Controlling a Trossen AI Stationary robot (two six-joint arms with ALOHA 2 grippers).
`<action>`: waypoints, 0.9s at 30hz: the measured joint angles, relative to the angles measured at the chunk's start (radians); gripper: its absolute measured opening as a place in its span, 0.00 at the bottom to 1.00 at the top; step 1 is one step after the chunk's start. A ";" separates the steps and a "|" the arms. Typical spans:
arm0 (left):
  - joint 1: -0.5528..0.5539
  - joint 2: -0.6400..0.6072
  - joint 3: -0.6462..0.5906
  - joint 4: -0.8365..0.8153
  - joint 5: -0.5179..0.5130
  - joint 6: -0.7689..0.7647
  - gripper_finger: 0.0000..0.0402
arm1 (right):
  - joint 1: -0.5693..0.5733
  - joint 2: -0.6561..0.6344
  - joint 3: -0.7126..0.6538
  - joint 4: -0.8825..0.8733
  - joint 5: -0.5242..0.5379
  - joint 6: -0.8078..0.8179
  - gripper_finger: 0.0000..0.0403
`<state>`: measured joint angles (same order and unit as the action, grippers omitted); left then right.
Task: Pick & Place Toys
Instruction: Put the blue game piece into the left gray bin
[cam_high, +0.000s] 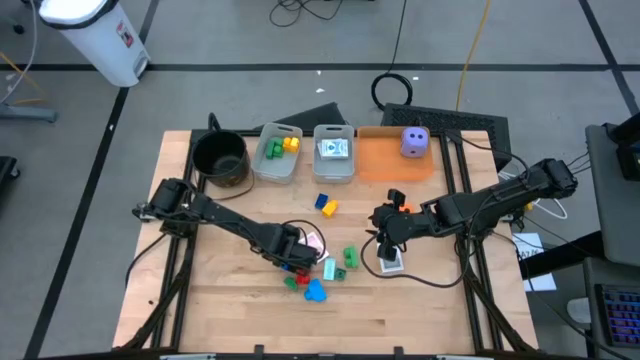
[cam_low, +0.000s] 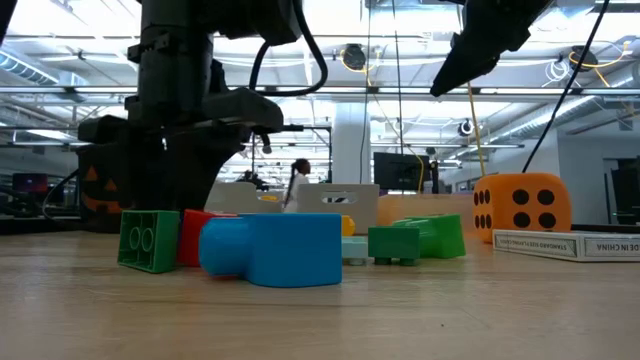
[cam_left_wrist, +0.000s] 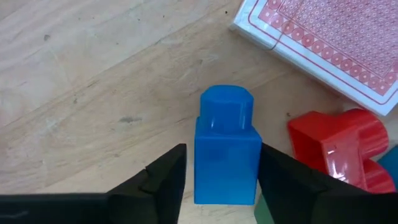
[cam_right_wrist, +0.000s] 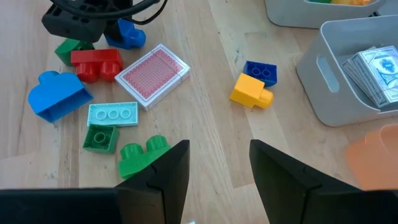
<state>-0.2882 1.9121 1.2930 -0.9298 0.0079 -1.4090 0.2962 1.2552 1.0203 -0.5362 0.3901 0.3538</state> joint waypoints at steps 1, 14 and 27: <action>0.000 0.000 0.000 0.000 0.000 0.000 0.45 | 0.000 0.000 0.000 0.000 0.000 0.000 0.40; 0.000 -0.003 0.001 -0.006 0.002 0.027 0.36 | 0.000 0.000 0.000 0.000 0.000 -0.003 0.40; 0.016 -0.143 0.000 -0.084 -0.061 0.053 0.34 | 0.000 -0.005 0.000 0.076 -0.002 -0.019 0.40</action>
<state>-0.2727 1.7694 1.2930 -1.0136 -0.0534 -1.3558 0.2962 1.2500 1.0206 -0.4601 0.3885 0.3348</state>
